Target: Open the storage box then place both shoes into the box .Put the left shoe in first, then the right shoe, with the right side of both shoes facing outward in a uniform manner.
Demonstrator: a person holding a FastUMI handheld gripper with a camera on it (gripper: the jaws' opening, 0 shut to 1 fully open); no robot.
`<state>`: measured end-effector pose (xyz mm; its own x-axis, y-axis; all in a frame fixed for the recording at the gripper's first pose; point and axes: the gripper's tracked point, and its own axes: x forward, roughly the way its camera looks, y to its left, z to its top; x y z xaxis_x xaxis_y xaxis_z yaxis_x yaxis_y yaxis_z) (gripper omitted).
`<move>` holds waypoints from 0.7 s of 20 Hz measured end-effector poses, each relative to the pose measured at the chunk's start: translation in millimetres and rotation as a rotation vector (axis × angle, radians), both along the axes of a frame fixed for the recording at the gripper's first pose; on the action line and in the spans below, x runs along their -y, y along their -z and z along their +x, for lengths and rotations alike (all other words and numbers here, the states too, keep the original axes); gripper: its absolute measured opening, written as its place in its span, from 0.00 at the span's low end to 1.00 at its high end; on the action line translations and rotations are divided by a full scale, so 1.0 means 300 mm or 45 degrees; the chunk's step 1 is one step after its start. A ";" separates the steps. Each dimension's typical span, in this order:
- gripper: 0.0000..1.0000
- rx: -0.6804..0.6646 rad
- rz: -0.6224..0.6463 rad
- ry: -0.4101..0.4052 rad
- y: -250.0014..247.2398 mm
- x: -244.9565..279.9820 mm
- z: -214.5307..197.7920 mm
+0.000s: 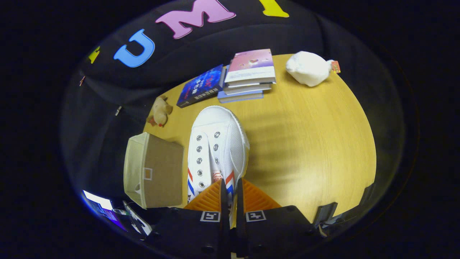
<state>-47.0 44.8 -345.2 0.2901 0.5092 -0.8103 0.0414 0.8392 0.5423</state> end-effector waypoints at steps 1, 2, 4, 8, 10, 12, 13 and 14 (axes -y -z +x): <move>0.11 0.020 0.030 -0.007 -0.061 -0.052 0.008; 0.11 0.039 0.055 -0.013 -0.110 -0.109 0.022; 0.11 0.045 0.109 -0.021 -0.202 -0.218 0.024; 0.11 0.014 0.191 -0.054 -0.303 -0.454 -0.001; 0.11 -0.001 0.192 -0.089 -0.319 -0.567 -0.024; 0.11 -0.024 0.174 -0.116 -0.316 -0.667 -0.041; 0.11 -0.039 0.154 -0.128 -0.303 -0.711 -0.052; 0.11 -0.057 0.128 -0.137 -0.291 -0.749 -0.063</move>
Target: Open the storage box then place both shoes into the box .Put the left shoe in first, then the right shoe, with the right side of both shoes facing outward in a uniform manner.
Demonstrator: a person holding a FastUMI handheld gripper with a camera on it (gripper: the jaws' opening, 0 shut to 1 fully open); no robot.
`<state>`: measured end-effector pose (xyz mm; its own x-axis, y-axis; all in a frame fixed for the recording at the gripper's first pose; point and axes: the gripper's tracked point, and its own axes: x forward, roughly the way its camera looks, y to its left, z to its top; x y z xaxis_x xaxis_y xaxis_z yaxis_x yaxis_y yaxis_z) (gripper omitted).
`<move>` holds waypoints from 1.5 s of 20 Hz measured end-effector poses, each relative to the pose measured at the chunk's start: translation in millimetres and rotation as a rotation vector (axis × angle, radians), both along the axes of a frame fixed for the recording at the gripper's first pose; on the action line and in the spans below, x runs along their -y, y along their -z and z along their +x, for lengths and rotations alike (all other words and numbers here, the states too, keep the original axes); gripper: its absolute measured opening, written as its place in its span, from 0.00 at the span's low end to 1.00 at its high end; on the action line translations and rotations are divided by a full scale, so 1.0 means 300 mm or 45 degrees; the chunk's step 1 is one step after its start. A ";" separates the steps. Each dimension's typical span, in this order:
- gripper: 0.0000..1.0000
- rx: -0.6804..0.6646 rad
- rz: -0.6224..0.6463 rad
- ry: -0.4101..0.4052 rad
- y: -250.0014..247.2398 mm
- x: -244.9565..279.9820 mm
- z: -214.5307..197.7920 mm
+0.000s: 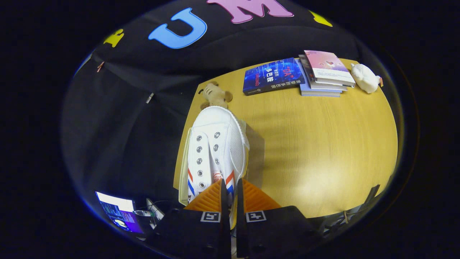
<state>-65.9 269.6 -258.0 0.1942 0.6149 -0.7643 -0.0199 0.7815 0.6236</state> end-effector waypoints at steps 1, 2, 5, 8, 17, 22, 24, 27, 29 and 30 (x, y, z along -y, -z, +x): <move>0.11 -0.014 -0.031 -0.014 0.023 -0.042 -0.005; 0.11 -0.023 -0.064 -0.023 0.043 -0.067 -0.011; 0.11 -0.035 -0.149 -0.049 0.094 -0.124 -0.024; 0.11 -0.046 -0.221 -0.072 0.143 -0.144 -0.033; 0.99 0.174 -0.195 -0.010 0.056 -0.136 0.072; 0.99 0.330 -0.171 0.064 -0.021 -0.067 0.131; 0.99 0.428 -0.180 0.105 -0.072 0.002 0.173; 0.99 0.628 -0.227 0.179 -0.155 0.153 0.249; 0.99 0.761 -0.272 0.220 -0.218 0.270 0.294; 0.99 0.820 -0.292 0.235 -0.243 0.325 0.310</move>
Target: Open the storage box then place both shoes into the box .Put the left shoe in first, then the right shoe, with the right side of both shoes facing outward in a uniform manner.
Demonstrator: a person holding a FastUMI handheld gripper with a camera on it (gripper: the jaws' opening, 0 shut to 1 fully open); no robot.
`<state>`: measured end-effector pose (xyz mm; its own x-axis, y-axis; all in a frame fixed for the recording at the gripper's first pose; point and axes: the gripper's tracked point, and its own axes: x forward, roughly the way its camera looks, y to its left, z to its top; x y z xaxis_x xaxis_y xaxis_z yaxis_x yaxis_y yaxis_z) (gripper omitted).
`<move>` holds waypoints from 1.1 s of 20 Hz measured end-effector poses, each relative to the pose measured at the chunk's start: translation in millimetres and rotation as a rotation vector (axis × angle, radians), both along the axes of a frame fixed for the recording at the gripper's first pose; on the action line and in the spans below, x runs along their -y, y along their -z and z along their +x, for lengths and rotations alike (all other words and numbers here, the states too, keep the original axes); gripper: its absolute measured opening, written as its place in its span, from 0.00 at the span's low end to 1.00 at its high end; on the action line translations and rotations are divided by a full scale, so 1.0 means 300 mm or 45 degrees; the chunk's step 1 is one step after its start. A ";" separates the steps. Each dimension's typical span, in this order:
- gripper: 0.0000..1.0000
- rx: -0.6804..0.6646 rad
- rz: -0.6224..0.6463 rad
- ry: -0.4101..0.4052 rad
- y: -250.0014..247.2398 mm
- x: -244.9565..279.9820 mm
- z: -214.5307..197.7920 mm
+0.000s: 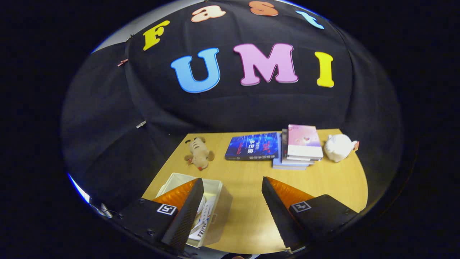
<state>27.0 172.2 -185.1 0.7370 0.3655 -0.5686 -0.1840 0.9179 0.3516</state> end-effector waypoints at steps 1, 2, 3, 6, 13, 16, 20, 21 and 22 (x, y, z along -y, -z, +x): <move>0.99 0.051 -0.016 0.013 -0.028 0.054 0.009; 0.99 0.094 -0.035 0.026 -0.051 0.111 0.017; 0.99 0.131 -0.052 0.041 -0.071 0.166 0.020; 0.99 0.208 -0.102 0.078 -0.109 0.324 0.029; 0.99 0.274 -0.126 0.157 -0.137 0.602 0.034; 0.99 0.317 -0.144 0.167 -0.155 0.679 0.037; 0.99 0.346 -0.134 0.175 -0.168 0.739 0.038; 0.99 0.358 -0.137 0.176 -0.173 0.755 0.035; 0.99 0.371 -0.146 0.176 -0.177 0.768 0.032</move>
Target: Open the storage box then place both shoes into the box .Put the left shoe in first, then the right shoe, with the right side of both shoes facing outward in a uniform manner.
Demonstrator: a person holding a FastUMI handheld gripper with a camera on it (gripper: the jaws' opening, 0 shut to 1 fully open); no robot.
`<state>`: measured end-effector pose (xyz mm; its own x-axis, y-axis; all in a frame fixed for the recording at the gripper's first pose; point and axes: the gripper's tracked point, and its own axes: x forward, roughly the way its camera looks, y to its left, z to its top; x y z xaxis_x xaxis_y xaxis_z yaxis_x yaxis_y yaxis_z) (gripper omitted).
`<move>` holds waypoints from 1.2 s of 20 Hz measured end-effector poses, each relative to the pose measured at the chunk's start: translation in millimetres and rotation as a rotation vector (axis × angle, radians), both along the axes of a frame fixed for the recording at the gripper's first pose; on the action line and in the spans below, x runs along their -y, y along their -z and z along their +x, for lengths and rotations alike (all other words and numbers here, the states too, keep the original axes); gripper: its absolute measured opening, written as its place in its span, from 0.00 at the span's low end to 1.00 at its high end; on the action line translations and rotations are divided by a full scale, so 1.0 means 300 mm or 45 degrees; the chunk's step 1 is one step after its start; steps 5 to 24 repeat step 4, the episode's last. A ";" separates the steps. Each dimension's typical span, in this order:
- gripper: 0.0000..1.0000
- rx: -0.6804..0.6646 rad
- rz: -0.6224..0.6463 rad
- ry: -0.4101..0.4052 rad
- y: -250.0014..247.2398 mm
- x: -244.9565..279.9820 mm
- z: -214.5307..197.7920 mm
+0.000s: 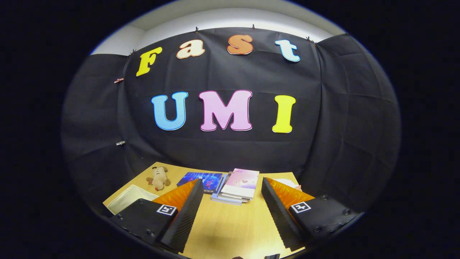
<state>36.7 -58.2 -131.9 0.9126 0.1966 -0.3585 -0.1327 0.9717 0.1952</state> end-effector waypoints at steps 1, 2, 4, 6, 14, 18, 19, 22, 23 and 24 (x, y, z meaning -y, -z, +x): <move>0.99 0.014 -0.011 0.001 -0.004 0.015 0.000; 0.99 0.024 -0.019 0.004 -0.007 0.028 -0.005; 0.99 0.038 -0.012 0.014 -0.018 0.052 -0.009; 0.99 0.038 -0.012 0.014 -0.018 0.052 -0.009; 0.99 0.038 -0.012 0.014 -0.018 0.052 -0.009; 0.99 0.038 -0.012 0.014 -0.018 0.052 -0.009; 0.99 0.038 -0.012 0.014 -0.018 0.052 -0.009; 0.99 0.038 -0.012 0.014 -0.018 0.052 -0.009; 0.99 0.038 -0.012 0.014 -0.018 0.052 -0.009; 0.99 0.038 -0.012 0.014 -0.018 0.052 -0.009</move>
